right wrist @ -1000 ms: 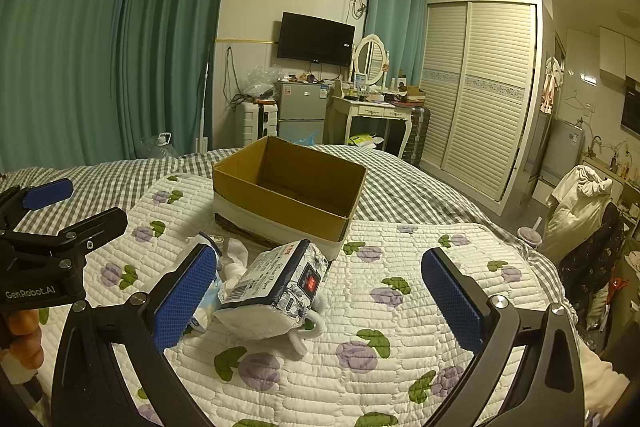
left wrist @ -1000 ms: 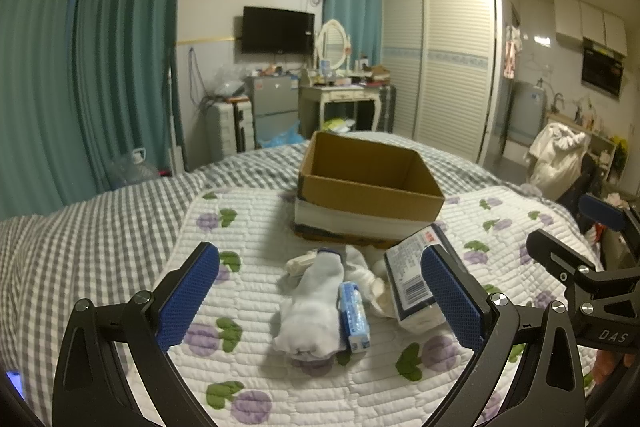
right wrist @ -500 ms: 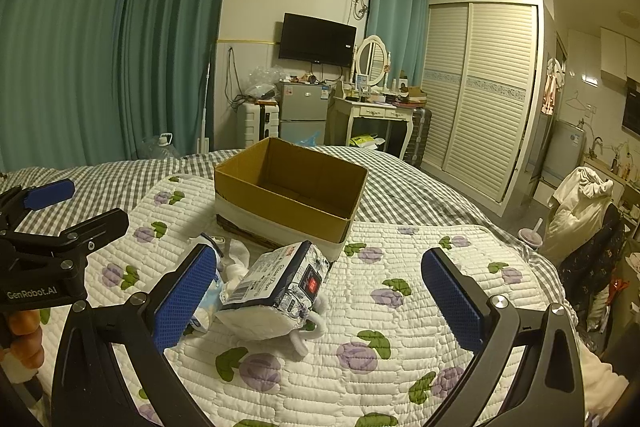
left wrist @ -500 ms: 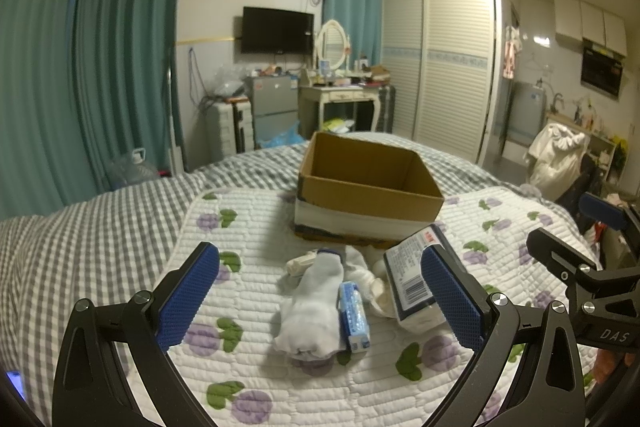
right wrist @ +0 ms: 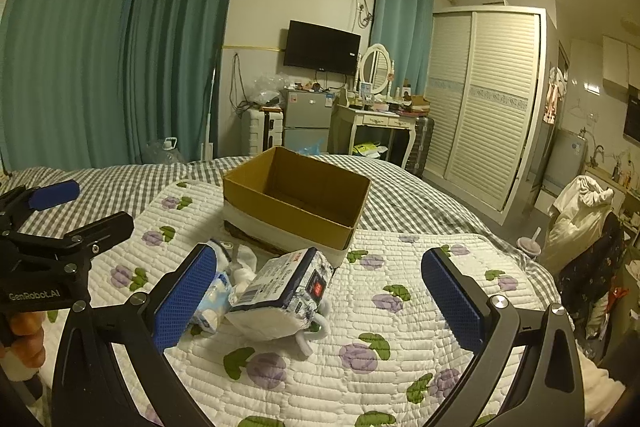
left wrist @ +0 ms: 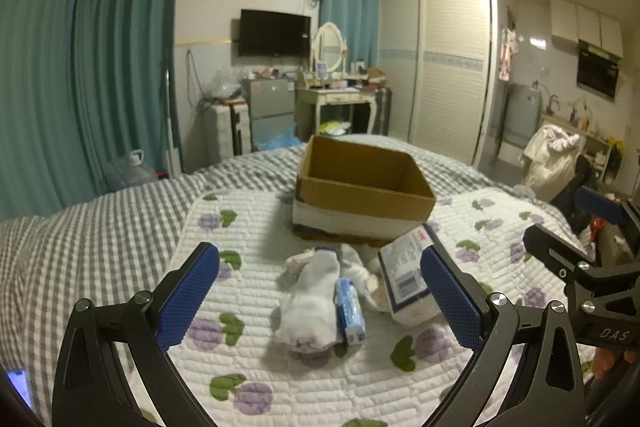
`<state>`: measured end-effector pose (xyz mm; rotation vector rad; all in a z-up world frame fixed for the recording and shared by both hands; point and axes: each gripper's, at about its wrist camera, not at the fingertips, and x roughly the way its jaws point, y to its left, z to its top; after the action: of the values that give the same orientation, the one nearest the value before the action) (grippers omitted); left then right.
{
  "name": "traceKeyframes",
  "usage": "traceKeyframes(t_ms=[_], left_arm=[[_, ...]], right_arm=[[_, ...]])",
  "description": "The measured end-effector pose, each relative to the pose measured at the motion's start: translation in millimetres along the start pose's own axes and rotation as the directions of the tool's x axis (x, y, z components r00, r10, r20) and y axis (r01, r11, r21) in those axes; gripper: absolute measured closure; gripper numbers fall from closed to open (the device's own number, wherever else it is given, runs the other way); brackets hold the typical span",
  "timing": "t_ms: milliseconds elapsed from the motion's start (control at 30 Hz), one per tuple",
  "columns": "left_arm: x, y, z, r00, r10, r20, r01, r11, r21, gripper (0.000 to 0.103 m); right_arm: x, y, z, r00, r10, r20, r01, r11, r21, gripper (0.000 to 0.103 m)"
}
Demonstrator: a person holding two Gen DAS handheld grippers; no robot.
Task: Organize soft objects
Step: 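Grasp the white sock with the left tool while the right grasps the paper-towel pack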
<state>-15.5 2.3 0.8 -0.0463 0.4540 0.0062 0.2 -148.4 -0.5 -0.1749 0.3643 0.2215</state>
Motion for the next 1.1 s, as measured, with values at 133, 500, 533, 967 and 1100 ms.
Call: traceKeyframes(t_ms=[133, 500, 533, 967, 1100], left_arm=[[10, 5, -13, 0.999, 0.012, -0.051, -0.013, 1.000, -0.007, 0.000], [79, 25, -61, 0.965, 0.045, -0.260, -0.060, 0.997, -0.050, 0.002], [85, 24, -63, 0.961, 0.043, -0.274, -0.058, 0.997, -0.048, 0.002], [136, 19, -92, 0.926, 0.005, -0.379, -0.021, 0.999, -0.038, 0.009], [138, 8, -92, 0.933, -0.009, -0.359, 0.010, 1.000, 0.000, 0.021]], right_arm=[[0, 3, -4, 1.000, 0.017, -0.023, -0.018, 1.000, -0.009, 0.000], [76, 32, -54, 0.972, 0.053, -0.231, -0.076, 0.993, -0.091, 0.000], [82, 34, -57, 0.970, 0.060, -0.236, -0.083, 0.992, -0.090, 0.000], [133, 43, -70, 0.963, 0.066, -0.261, -0.091, 0.992, -0.083, 0.020], [131, 36, -72, 0.966, 0.064, -0.249, -0.082, 0.995, -0.061, 0.035]])
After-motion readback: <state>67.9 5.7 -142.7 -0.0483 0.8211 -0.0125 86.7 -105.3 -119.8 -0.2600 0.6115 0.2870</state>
